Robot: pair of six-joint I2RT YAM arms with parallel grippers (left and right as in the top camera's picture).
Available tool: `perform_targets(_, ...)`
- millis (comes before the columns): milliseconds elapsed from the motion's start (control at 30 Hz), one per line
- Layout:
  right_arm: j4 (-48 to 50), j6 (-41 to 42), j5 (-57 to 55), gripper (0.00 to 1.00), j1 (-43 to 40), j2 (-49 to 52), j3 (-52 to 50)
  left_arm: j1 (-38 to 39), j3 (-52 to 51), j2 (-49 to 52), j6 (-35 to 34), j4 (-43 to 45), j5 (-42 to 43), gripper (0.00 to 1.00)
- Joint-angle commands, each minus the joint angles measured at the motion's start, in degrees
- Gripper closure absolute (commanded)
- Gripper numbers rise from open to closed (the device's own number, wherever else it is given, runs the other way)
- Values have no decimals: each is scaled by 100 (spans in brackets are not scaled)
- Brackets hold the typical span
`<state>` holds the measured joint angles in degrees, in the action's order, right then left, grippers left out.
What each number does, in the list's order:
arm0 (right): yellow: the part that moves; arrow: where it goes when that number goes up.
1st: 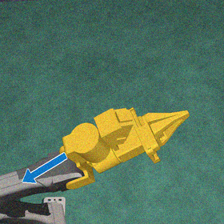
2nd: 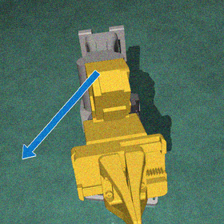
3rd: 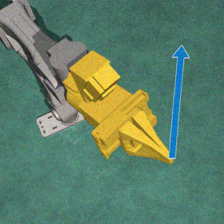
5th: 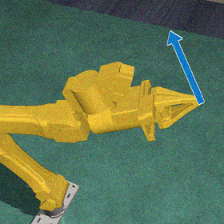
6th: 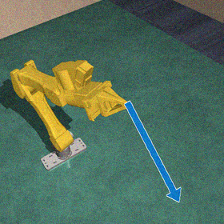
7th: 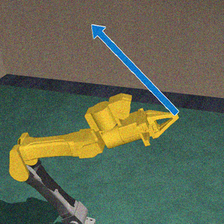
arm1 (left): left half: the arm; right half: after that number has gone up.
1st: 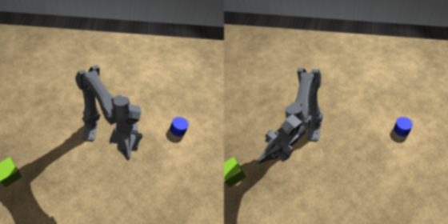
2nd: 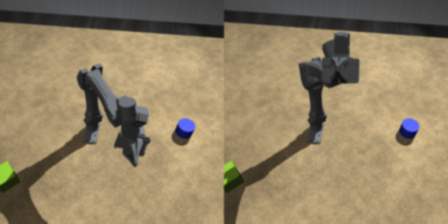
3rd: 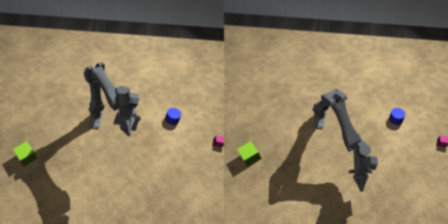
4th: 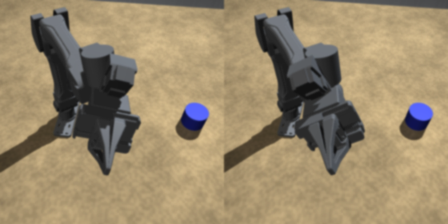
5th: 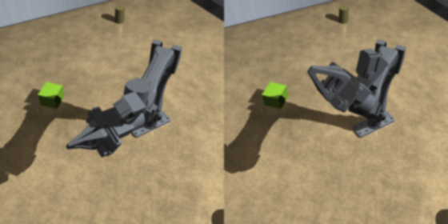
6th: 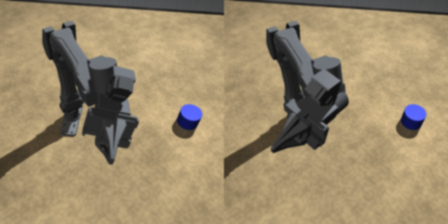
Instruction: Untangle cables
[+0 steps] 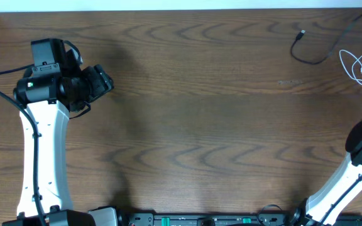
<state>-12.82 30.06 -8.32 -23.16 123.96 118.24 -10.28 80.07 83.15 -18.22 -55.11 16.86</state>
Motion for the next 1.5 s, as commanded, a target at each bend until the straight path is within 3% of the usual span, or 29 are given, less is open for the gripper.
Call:
perform_targets(0, -210, -188, 79, 1, 74, 133, -28, 15, -15, -15, -33, -9, 70, 23)
perform_targets(333, -1657, -767, 1163, 1, 306, -758, -26, 15, -15, -15, -15, 28, 68, 23)
perform_targets(500, -2938, -1069, 1838, 1, 684, -1526, -26, 13, -15, -15, 778, 216, 704, 23)
perform_targets(633, -3943, -1572, 2660, 1, 1143, -2094, -26, 13, -15, -7, 964, 275, 597, 23)
perform_targets(667, -4365, -1784, 2664, 1, 1408, -2363, -26, 13, -15, -4, 964, 271, 553, 23)
perform_targets(700, -4568, -1878, 2627, 1, 1565, -2529, -26, 13, -15, -4, 964, 271, 501, 8)
perform_targets(733, -4710, -1947, 2566, 1, 1690, -2653, -26, 13, -15, -4, 964, 271, 444, 3)
perform_targets(1033, -6072, -2004, 1963, 1, 2590, -3926, -26, 13, -15, -4, 964, 271, 431, 2)
perform_targets(1467, -7777, -2006, 1961, 1, 2691, -4684, -26, 11, -15, -4, 964, 271, 431, 2)
